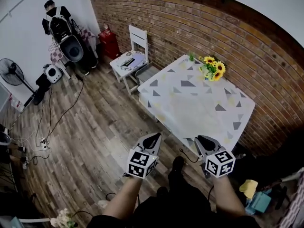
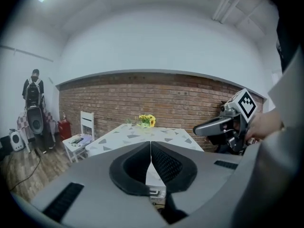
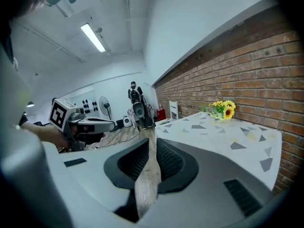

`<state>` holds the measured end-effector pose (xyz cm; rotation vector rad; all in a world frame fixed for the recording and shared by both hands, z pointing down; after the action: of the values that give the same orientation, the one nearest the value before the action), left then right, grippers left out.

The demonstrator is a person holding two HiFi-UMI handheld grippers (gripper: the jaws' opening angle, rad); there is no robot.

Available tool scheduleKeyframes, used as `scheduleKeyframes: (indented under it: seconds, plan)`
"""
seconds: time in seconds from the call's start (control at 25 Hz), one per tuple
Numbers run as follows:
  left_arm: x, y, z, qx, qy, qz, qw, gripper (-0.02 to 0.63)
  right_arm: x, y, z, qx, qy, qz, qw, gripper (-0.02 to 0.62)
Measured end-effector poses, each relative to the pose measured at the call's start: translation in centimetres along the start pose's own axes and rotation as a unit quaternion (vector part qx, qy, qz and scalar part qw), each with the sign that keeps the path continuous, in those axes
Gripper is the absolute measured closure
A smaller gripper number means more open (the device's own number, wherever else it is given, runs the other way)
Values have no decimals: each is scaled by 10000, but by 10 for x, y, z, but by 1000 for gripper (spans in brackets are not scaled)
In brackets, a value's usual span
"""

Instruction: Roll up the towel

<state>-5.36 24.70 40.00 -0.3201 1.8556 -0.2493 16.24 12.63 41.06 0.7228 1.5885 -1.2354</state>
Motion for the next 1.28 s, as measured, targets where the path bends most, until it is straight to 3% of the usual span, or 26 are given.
scheduleKeyframes:
  seconds: [0.2, 0.36, 0.56, 0.88, 1.04, 1.28]
  plan:
    - [11, -75, -20, -101, 65, -355, 9993, 588, -18, -52, 57, -20, -309, -197, 9993, 520]
    - [31, -149, -35, -99, -211, -577, 9981, 587, -19, -89, 111, -59, -459, -219, 9987, 499]
    - [39, -209, -47, -237, -261, -827, 9959, 586, -24, -116, 151, -96, -431, -405, 9982, 500]
    - [2, -250, -64, -810, -482, -1645, 9819, 586, -58, -136, 141, -315, -610, -1262, 9896, 500]
    - [-24, -258, -80, -1173, -573, -2112, 9687, 586, -79, -140, 118, -609, -875, -1765, 9785, 497]
    - [-45, -263, -94, -1755, -831, -2422, 9506, 584, -117, -148, 99, -1299, -1249, -2410, 9537, 513]
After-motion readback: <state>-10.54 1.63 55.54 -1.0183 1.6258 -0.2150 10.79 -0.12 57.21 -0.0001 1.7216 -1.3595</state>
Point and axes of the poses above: the fingertips, and each gripper's own axes: y backward along the fingers, z to its right, x out of its top, the point moved 8 cm from there along y, backward along the fingers, and after that the axes turned 15 degrees about y, right-handed, at the moved point
